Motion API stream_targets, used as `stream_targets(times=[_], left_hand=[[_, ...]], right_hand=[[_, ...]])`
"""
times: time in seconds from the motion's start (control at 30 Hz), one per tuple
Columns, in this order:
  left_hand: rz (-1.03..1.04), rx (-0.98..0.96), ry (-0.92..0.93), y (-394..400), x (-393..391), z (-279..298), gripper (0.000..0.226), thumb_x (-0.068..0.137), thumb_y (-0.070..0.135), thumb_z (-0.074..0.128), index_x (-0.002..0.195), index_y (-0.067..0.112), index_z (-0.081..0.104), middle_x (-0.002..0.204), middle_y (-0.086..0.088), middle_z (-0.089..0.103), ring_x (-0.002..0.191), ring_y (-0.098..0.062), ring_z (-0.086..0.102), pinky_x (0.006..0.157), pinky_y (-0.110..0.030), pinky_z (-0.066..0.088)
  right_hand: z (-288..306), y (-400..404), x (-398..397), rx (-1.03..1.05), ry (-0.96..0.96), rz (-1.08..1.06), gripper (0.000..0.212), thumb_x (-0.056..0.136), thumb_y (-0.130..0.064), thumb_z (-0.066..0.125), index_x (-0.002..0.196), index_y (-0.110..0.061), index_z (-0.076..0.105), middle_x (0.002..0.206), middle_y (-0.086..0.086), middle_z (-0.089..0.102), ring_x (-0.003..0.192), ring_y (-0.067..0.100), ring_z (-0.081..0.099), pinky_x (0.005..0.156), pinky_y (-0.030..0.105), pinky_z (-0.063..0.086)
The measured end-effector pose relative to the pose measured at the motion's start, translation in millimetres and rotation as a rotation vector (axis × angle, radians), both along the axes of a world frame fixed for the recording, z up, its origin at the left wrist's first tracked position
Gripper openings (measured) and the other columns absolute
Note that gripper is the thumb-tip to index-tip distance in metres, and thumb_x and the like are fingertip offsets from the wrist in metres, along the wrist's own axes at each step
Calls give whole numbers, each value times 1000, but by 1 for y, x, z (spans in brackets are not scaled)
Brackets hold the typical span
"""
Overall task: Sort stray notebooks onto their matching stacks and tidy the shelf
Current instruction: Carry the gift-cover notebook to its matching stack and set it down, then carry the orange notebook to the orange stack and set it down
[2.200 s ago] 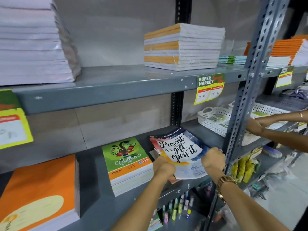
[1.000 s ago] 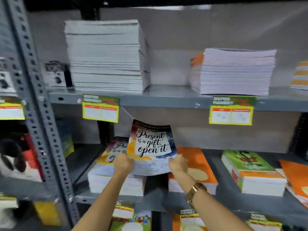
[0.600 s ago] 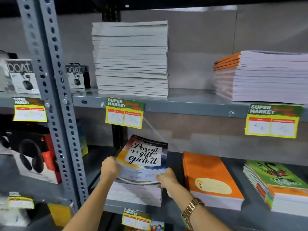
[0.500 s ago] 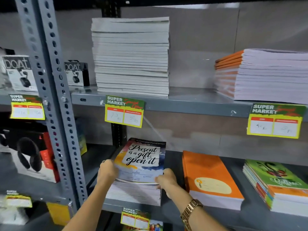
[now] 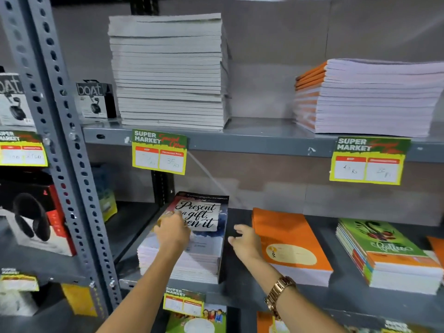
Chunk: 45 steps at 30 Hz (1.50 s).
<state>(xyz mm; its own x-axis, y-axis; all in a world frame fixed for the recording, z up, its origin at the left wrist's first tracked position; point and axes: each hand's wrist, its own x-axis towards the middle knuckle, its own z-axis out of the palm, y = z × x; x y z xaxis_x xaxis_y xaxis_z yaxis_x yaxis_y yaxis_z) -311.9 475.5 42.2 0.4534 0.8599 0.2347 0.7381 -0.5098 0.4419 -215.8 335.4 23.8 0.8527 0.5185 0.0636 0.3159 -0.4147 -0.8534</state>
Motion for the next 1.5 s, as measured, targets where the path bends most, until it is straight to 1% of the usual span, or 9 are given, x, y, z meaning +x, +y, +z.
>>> stream_targets(times=[0.07,0.23,0.4,0.67,1.07,1.2,1.27,1.37,1.5], left_hand=[[-74,34,-12,-23,18,6,31,86,8,52,117,9,55,116,-16,62,112,-34,55,91,-41,44],[-298,19,-186,-90,67,21,28,87,8,51,114,6,58,114,-20,63,108,-37,57,88,-41,46],[-486,-11,-257,-165,124,26,38,83,1,51,119,8,58,121,-17,60,108,-35,59,90,-40,47],[-704,-127,-281,-283,219,12,29,91,8,49,118,7,60,116,-20,64,104,-36,61,88,-37,47],[-960,-321,-238,-431,316,-30,32,81,-4,48,108,4,64,100,-19,71,93,-35,65,82,-37,53],[-1057,-417,-49,-469,338,-47,30,85,-1,48,112,1,60,108,-19,69,102,-31,64,89,-34,52],[-1060,-407,31,-483,344,-54,17,89,7,49,102,4,59,110,-21,67,103,-32,63,87,-35,51],[-979,-349,151,-496,350,-62,28,94,21,48,112,0,54,118,-22,62,110,-35,58,89,-38,48],[-849,-374,156,-502,359,-64,32,90,21,54,113,-1,53,123,-20,60,114,-34,57,89,-35,48]], right_hand=[[3,-19,15,35,-37,-42,38,88,-3,60,126,-7,57,130,10,60,113,23,61,99,30,47],[10,-77,55,58,-210,-207,29,88,0,54,109,-16,66,108,9,68,94,21,64,75,21,45],[16,-159,107,62,-327,-428,29,86,1,53,107,-13,66,112,12,64,102,29,61,84,34,49],[7,-303,176,-148,-440,-616,40,77,9,55,112,-9,63,115,13,60,109,32,52,91,36,43],[-26,-465,242,-474,-213,-840,39,88,-11,54,126,-6,51,129,13,54,119,30,48,100,36,40],[-39,-492,255,-565,-13,-872,39,92,-21,50,126,-3,48,133,14,50,125,32,43,98,41,44],[-46,-501,259,-577,80,-893,42,93,-25,47,129,-4,45,135,14,48,128,33,40,99,43,44],[-55,-509,265,-522,145,-897,48,94,-34,46,130,-2,45,132,17,52,124,34,48,96,42,46],[-56,-513,276,-446,204,-888,39,89,-32,55,110,0,60,117,19,63,106,33,62,82,35,51]])
